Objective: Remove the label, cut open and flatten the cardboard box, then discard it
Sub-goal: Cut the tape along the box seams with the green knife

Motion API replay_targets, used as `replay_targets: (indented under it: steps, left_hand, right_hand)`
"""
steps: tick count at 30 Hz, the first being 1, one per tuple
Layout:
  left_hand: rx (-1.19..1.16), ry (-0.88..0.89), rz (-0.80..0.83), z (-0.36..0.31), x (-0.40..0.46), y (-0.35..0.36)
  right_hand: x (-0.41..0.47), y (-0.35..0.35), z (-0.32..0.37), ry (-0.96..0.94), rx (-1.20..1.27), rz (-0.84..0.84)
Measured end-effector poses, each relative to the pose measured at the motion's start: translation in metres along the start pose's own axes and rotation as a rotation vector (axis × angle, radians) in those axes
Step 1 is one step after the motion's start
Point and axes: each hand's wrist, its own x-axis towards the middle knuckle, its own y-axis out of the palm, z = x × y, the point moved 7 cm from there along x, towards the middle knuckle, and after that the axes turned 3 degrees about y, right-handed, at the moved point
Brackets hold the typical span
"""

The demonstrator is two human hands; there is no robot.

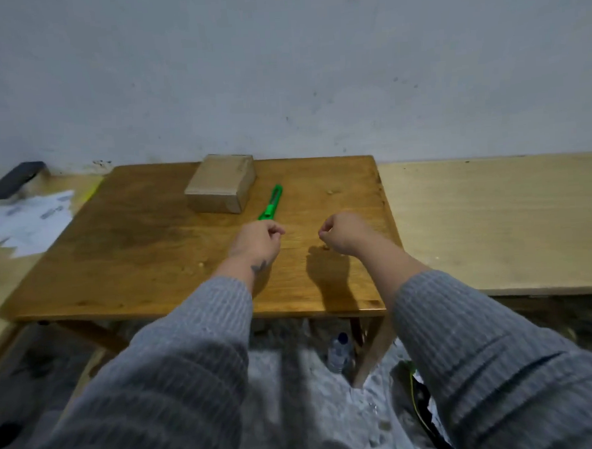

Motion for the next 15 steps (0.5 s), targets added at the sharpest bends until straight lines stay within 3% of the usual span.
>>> replay_targets:
  steps: [4, 15]
  left_hand:
    - [-0.004, -0.018, 0.027, 0.031, 0.025, -0.017]
    - [0.084, 0.016, -0.114, 0.064, 0.139, -0.056]
  right_hand:
    - [0.021, 0.020, 0.033, 0.035, -0.023, 0.019]
    - [0.147, 0.041, 0.076, 0.127, 0.009, 0.061]
